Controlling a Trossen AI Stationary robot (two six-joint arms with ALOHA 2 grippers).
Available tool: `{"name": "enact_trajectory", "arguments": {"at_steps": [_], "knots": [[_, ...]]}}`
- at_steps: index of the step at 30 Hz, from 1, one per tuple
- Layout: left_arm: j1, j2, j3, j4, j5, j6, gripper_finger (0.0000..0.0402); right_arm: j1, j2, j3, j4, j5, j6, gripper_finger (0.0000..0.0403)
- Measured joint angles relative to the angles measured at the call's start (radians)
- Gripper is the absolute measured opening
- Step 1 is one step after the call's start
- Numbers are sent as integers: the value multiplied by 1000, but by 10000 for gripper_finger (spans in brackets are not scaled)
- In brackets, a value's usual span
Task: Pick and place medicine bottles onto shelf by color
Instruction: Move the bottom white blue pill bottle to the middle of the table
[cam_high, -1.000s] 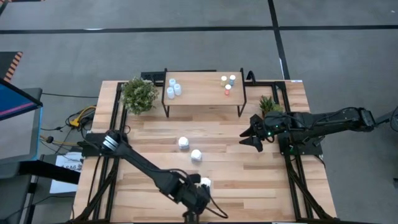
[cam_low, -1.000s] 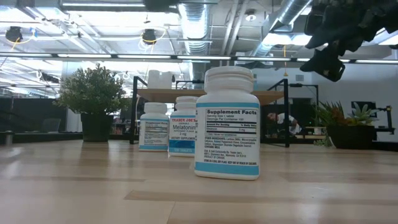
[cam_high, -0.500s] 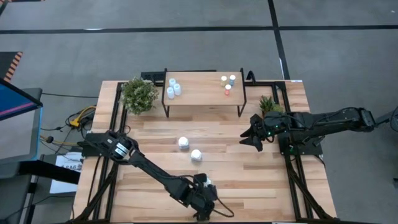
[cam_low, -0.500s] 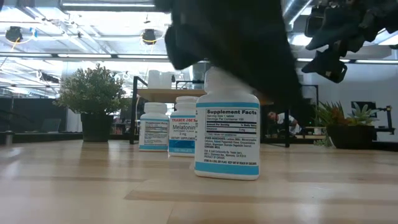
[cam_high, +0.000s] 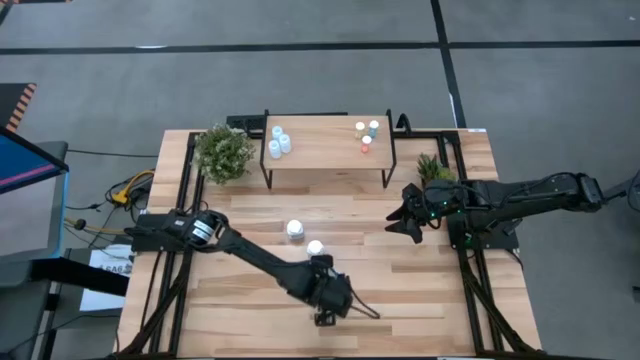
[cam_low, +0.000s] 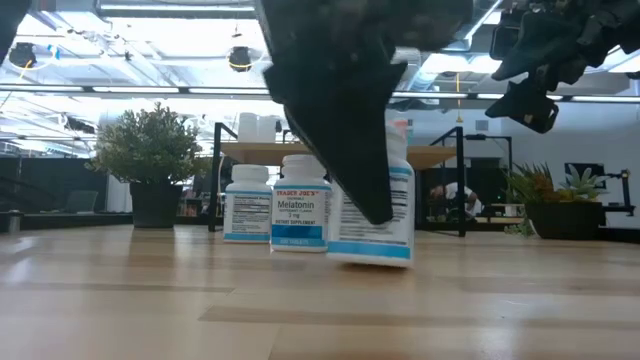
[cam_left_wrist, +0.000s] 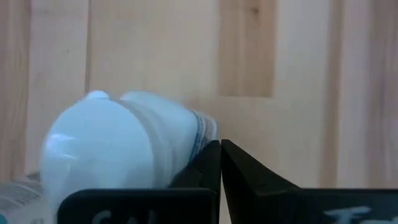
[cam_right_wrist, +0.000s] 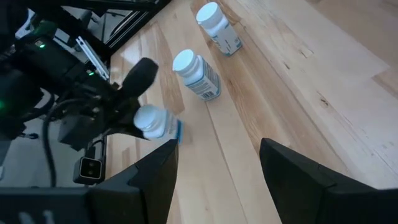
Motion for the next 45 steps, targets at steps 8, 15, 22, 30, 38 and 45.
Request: {"name": "enact_trajectory", "arguments": {"at_steps": [8,15,22,30,38,45], "knots": [[38,0,0,-3,18,51,0,0,0,0,-6,0,5,249],[43,4,0,-4,-30,40,0,0,0,0,-8,0,6,249],[44,6,0,0,-43,28,0,0,0,0,-8,0,9,249],[44,6,-22,21,-31,0,0,0,0,0,-7,0,17,249],[36,6,-54,51,-83,-35,0,0,0,0,-7,0,17,249],[64,6,-52,72,-132,-22,0,0,0,0,-5,0,17,249]]}}
